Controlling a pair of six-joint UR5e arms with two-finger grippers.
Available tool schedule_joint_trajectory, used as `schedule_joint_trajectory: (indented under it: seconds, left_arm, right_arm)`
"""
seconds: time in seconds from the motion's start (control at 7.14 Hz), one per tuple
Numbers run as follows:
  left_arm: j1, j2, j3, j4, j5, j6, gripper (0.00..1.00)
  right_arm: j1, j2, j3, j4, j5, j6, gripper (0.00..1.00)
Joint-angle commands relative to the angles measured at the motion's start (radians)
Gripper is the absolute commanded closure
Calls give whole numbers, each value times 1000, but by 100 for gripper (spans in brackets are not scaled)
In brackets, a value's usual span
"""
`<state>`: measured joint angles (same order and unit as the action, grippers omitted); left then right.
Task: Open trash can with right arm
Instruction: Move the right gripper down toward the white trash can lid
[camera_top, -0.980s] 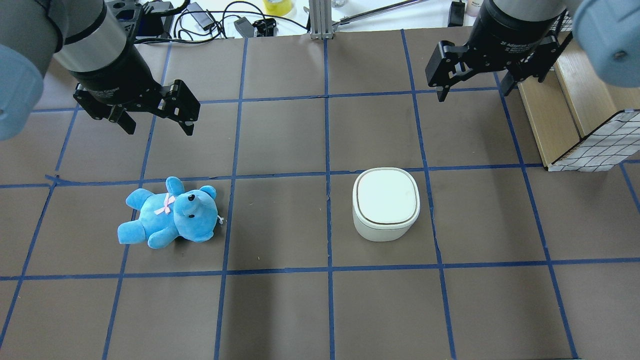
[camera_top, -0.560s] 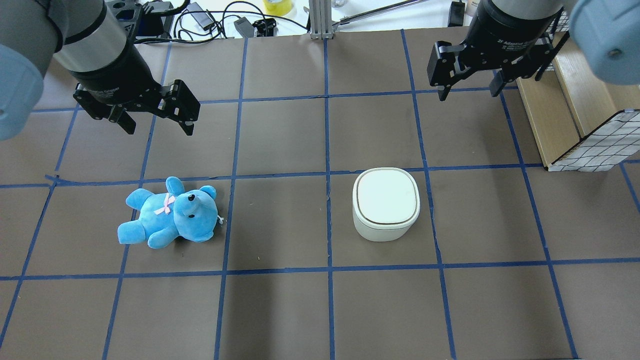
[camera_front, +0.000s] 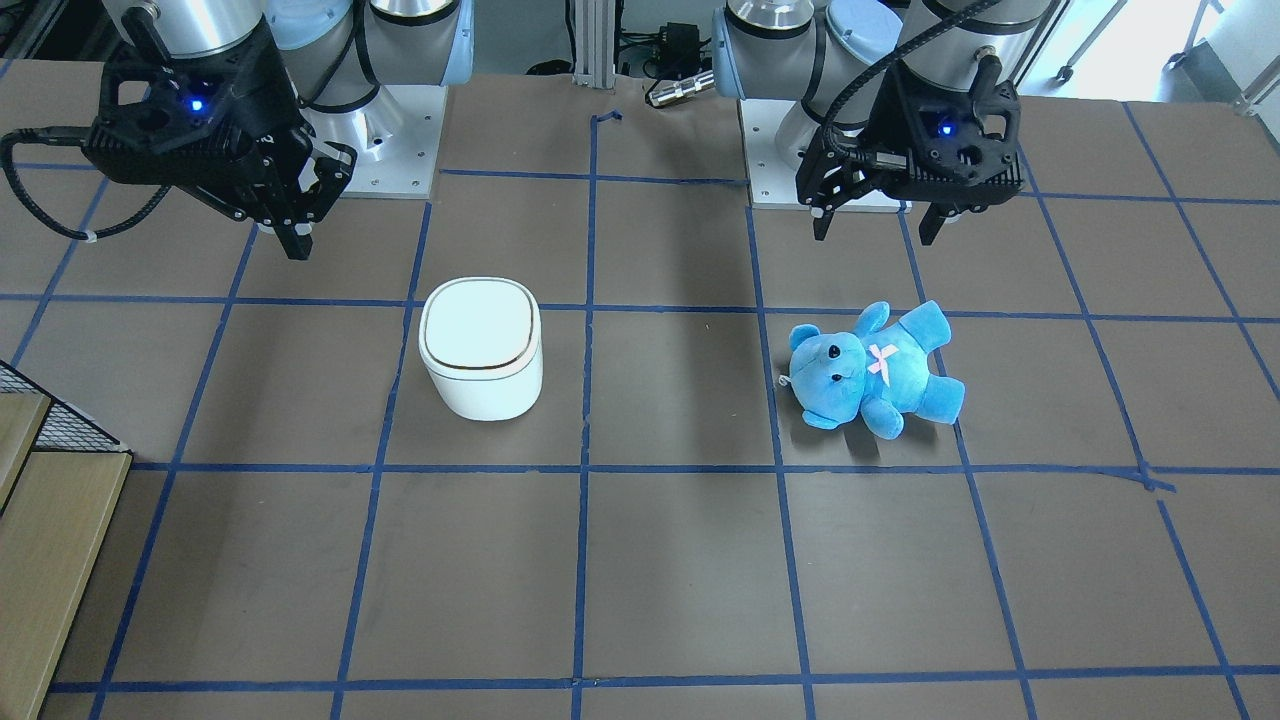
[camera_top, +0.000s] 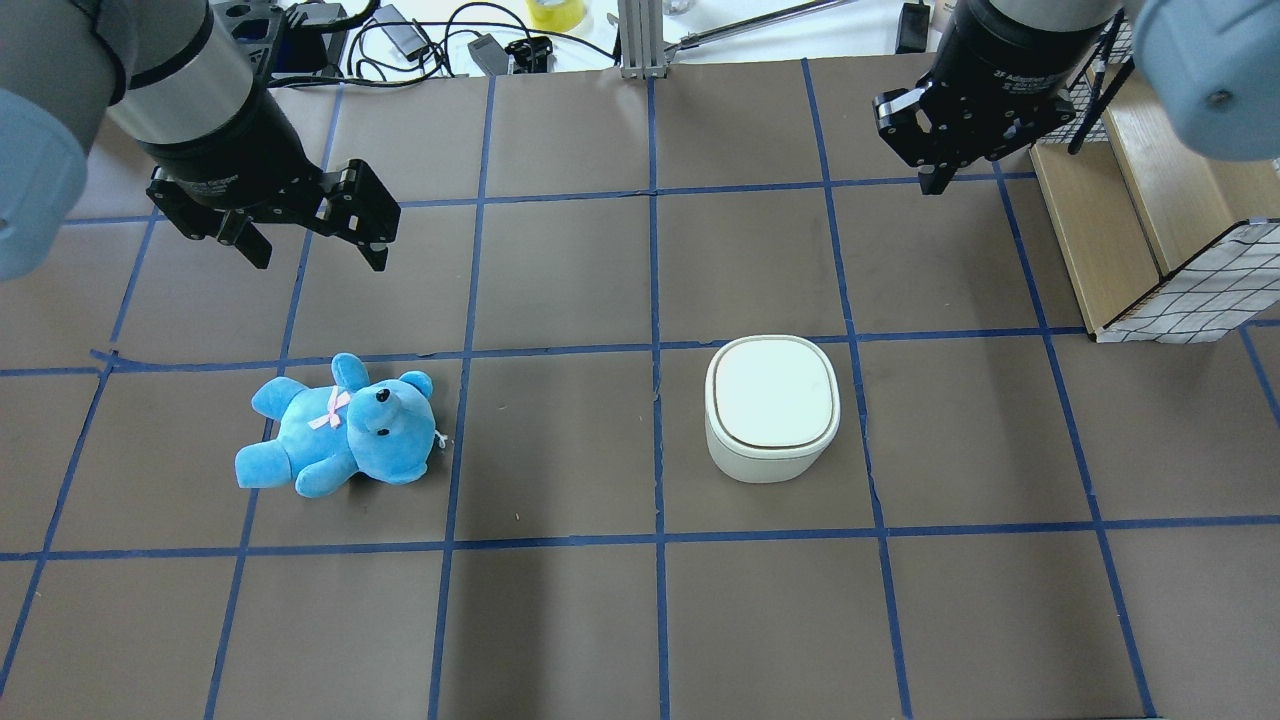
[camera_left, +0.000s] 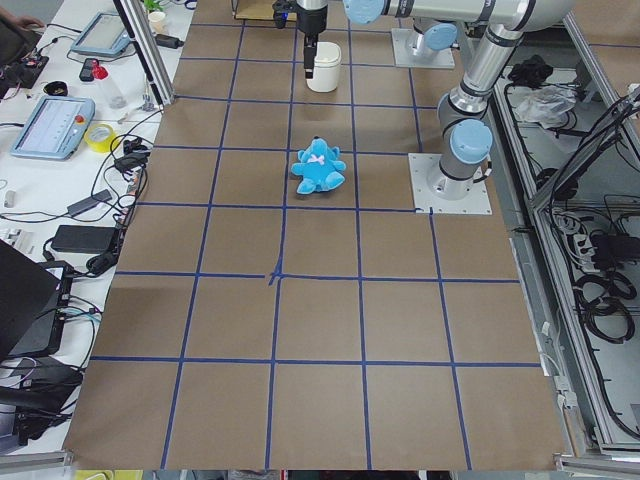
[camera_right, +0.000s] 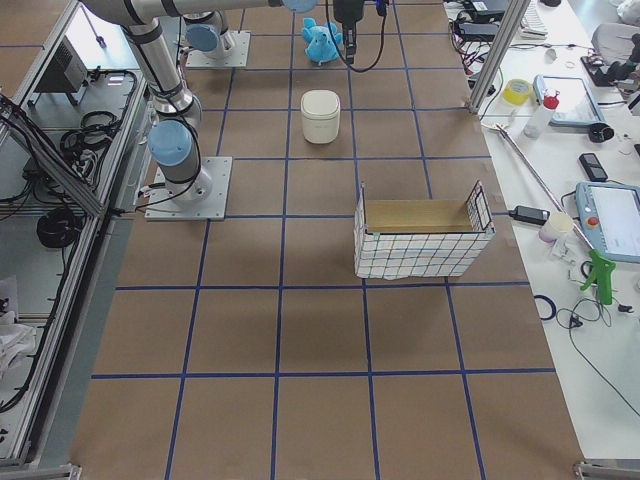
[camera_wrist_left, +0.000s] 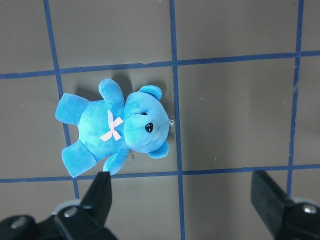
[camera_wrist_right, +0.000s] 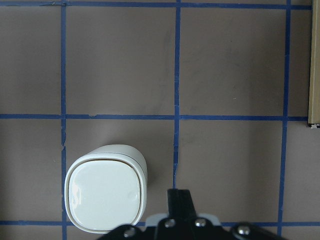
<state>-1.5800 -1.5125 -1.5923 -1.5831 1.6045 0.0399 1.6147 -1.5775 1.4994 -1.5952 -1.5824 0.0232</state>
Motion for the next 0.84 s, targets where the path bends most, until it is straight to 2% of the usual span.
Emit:
schedule_joint_trajectory:
  seconds: [0.0, 0.7]
  left_arm:
    - [0, 0, 0, 0, 0, 0, 0]
    - [0, 0, 0, 0, 0, 0, 0]
  right_arm:
    - [1, 4, -1, 0, 7, 6, 100]
    - [31, 2, 19, 14, 9, 36, 100]
